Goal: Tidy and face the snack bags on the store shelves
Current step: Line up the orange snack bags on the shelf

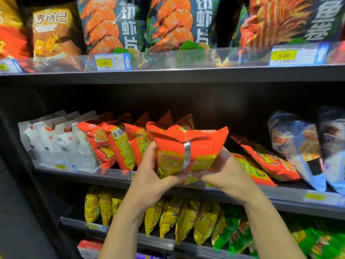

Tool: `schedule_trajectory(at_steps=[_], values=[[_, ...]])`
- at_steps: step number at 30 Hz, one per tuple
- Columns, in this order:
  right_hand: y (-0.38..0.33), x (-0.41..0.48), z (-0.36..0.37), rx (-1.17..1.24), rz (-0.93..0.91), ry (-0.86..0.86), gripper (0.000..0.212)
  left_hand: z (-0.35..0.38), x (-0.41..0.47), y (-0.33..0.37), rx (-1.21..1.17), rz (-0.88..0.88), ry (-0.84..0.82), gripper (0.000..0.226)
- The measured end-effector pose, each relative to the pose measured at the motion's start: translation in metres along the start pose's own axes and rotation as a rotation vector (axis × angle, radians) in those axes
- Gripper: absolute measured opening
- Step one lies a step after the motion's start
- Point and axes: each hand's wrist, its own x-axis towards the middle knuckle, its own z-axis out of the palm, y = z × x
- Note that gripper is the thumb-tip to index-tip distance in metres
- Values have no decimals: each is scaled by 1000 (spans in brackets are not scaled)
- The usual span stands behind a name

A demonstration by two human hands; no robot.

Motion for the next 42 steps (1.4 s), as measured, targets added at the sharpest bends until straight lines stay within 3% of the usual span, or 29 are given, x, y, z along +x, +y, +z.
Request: schedule_trajectory(at_steps=[7, 13, 17, 20, 24, 29, 32, 36, 39, 42], values=[[5, -2, -5, -24, -49, 23, 60, 2, 1, 6, -21, 48, 10, 75], [-6, 2, -10, 12, 41, -20, 61, -7, 8, 7, -66, -40, -52, 87], [-17, 9, -9, 196, 237, -14, 54, -4, 15, 23, -350, -252, -59, 72], [-25, 17, -2, 314, 412, 12, 46, 2, 20, 45, -466, -421, -59, 29], [-34, 21, 2, 379, 491, 68, 40, 6, 25, 56, -522, -504, -43, 25], [-41, 22, 1, 387, 458, 60, 41, 6, 25, 55, -533, -456, -40, 24], [-44, 18, 2, 445, 421, 23, 40, 4, 23, 56, -532, -393, 34, 52], [-44, 13, 4, 464, 316, 93, 42, 5, 19, 56, -386, -264, 117, 71], [-44, 11, 6, 301, 193, 186, 44, 4, 18, 51, -28, -33, 319, 58], [-47, 8, 14, 171, 75, 247, 48, 11, 8, 58, 22, 101, 286, 45]])
